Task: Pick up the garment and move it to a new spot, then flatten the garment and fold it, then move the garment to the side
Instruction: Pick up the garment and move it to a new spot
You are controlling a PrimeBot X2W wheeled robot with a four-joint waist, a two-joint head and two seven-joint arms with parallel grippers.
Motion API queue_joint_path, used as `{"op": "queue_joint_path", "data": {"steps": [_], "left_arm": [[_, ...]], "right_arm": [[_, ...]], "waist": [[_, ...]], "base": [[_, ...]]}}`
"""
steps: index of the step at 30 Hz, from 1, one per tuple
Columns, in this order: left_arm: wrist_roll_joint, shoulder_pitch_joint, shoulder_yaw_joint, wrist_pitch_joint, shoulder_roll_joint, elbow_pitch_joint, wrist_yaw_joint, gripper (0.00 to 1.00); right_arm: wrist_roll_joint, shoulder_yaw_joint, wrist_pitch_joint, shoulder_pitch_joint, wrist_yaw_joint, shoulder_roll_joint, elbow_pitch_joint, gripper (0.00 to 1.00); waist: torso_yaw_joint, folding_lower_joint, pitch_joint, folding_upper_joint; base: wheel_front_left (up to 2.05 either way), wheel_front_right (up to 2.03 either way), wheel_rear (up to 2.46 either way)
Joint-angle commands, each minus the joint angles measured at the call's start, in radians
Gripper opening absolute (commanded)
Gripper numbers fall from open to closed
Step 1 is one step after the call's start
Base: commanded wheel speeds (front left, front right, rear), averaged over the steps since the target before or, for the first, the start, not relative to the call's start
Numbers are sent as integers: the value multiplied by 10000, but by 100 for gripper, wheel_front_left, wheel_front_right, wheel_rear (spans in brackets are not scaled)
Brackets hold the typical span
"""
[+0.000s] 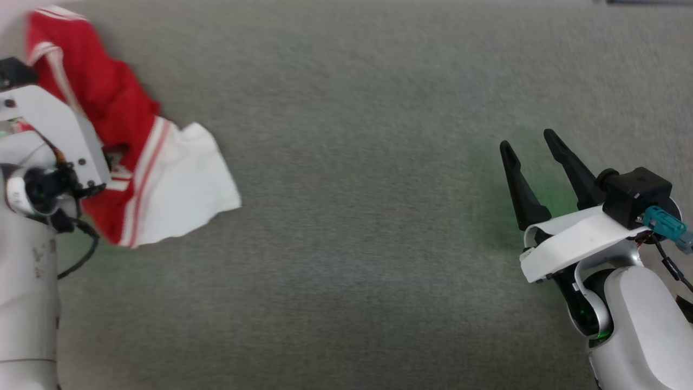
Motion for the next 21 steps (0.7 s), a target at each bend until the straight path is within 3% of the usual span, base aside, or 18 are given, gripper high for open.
{"op": "queue_joint_path", "data": {"steps": [1,6,11,12,13,21], "left_arm": [[-75,-132,18,400,114,105,199,100],[-149,-62,21,1403,144,248,682,100],[-174,210,-13,1679,35,441,979,100],[-194,278,-40,1703,-5,474,988,57],[-229,319,-32,1699,-39,484,1008,0],[-136,-100,20,1391,192,-168,1155,0]], "right_arm": [[86,34,-52,-168,4,50,5,100],[214,82,-106,-321,4,72,41,100],[316,122,-135,-503,4,140,131,100],[327,140,-144,-520,4,150,168,100],[346,149,-143,-555,4,159,203,100],[388,92,-290,-513,4,121,474,100]], "waist": [[-832,0,916,-1],[-978,0,1180,-1],[-1061,0,1311,-1],[-1067,0,1312,-1],[-1067,0,1305,-1],[-799,0,837,-1]], "base": [[0,0,0],[0,0,0],[0,0,0],[0,0,0],[0,0,0],[0,0,0]]}}
